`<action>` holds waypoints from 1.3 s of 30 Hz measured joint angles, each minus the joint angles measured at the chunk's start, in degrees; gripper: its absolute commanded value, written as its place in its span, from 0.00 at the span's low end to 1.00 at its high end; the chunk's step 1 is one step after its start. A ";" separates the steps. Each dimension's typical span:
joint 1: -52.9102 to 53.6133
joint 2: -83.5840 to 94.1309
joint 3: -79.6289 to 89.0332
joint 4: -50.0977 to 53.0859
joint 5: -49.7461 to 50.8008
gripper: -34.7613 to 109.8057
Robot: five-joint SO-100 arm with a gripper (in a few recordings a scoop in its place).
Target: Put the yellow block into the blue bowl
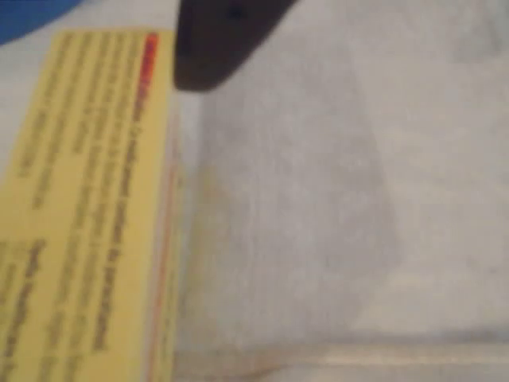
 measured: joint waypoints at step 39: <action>0.62 -14.06 -0.44 -0.26 0.00 0.46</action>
